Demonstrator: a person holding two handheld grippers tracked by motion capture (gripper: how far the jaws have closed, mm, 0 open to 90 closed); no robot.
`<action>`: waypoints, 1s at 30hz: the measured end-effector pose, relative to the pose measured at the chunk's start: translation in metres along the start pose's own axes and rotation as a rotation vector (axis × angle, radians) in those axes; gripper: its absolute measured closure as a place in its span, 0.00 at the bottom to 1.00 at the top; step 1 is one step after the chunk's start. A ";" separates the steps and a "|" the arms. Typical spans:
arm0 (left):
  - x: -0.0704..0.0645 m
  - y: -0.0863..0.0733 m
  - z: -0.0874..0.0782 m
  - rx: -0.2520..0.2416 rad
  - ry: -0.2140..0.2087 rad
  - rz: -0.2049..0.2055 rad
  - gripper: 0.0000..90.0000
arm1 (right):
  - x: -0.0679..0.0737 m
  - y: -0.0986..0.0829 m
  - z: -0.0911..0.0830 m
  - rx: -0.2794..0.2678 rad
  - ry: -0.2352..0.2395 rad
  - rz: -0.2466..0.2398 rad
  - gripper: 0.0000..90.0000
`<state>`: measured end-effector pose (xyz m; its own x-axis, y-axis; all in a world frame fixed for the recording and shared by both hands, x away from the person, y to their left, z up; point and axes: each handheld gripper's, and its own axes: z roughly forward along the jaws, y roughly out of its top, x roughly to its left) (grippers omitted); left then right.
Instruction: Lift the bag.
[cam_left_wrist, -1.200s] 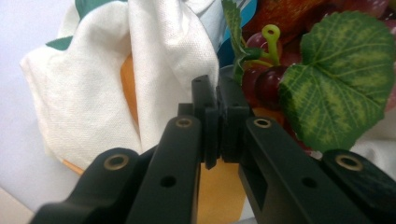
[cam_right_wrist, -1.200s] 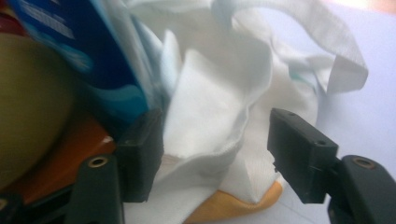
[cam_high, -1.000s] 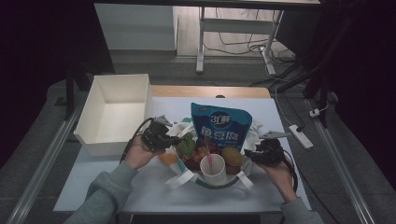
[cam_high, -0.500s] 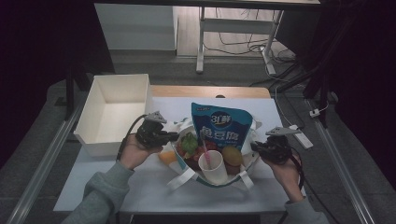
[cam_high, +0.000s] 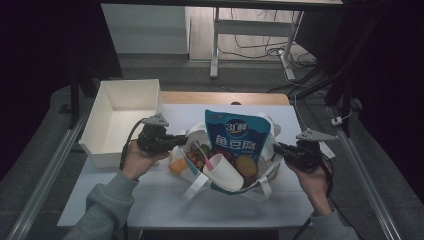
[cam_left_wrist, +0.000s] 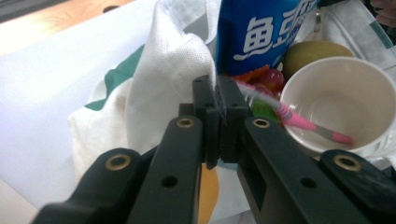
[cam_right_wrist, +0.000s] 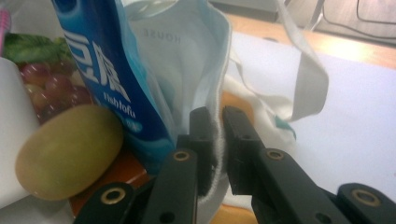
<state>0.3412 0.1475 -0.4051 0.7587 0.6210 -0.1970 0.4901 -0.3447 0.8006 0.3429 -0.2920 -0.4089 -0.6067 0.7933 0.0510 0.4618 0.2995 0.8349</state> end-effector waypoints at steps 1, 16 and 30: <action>0.000 0.000 -0.001 -0.004 0.001 0.002 0.98 | 0.000 0.002 -0.001 -0.006 0.000 0.000 0.91; 0.003 0.006 -0.013 -0.061 0.012 -0.003 0.98 | 0.005 0.018 -0.006 -0.079 -0.015 -0.029 0.91; 0.003 0.016 -0.019 -0.111 0.027 0.000 0.98 | 0.000 0.033 -0.015 -0.158 -0.054 -0.029 0.92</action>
<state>0.3436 0.1573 -0.3819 0.7457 0.6406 -0.1832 0.4387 -0.2653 0.8586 0.3482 -0.2897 -0.3733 -0.5807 0.8141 0.0000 0.3348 0.2388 0.9115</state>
